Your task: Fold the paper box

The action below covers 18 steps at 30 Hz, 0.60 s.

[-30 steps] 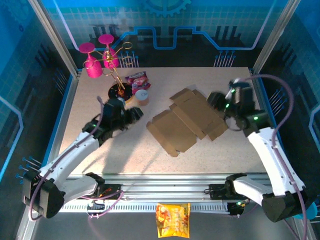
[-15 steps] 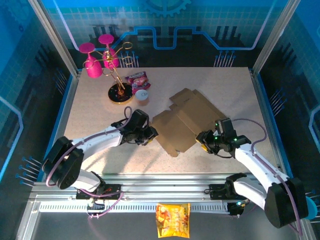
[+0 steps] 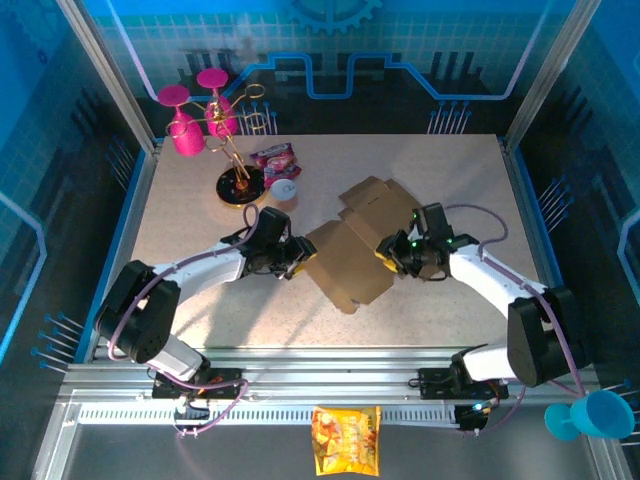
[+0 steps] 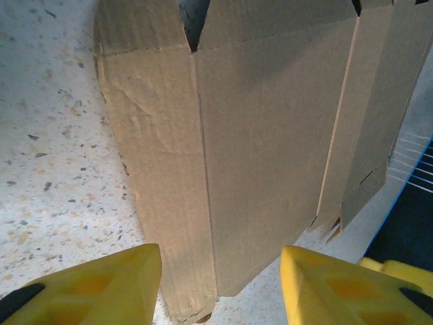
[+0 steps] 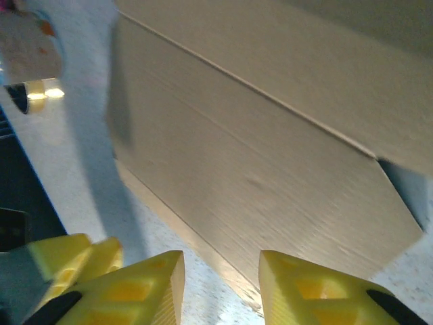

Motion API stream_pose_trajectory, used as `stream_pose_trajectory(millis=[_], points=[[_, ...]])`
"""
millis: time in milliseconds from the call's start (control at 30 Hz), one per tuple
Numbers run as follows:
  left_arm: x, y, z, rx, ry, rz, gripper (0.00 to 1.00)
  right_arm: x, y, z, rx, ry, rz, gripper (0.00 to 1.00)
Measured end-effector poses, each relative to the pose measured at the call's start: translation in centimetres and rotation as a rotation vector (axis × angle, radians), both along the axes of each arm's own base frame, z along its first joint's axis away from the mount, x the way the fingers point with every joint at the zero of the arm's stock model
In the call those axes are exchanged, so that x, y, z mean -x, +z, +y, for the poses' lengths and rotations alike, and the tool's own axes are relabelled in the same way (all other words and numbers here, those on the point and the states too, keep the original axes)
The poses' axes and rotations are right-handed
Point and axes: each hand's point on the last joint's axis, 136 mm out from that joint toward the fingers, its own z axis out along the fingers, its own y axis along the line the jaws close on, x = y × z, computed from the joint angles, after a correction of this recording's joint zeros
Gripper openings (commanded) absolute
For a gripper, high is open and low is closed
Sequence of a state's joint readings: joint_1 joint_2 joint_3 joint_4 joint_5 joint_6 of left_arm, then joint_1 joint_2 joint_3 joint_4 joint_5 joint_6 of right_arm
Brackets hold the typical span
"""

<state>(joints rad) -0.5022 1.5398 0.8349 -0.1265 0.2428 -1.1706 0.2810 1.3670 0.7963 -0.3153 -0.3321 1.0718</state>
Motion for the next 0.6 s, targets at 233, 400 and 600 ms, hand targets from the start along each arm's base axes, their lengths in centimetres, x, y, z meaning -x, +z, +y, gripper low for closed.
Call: stream_pose_trajectory(millis=[233, 400, 600], points=[[0.4, -0.1, -2.9, 0.011, -0.064, 0.015, 0.46, -3.5, 2.8, -7.5, 0.033, -0.162, -0.099, 0.40], [0.5, -1.2, -4.3, 0.022, -0.077, 0.046, 0.42, -4.0, 2.8, -11.3, 0.063, -0.218, -0.095, 0.41], [-0.6, -1.3, -9.2, 0.039, -0.151, 0.053, 0.38, -5.5, 0.3, -13.7, 0.055, -0.234, -0.032, 0.42]])
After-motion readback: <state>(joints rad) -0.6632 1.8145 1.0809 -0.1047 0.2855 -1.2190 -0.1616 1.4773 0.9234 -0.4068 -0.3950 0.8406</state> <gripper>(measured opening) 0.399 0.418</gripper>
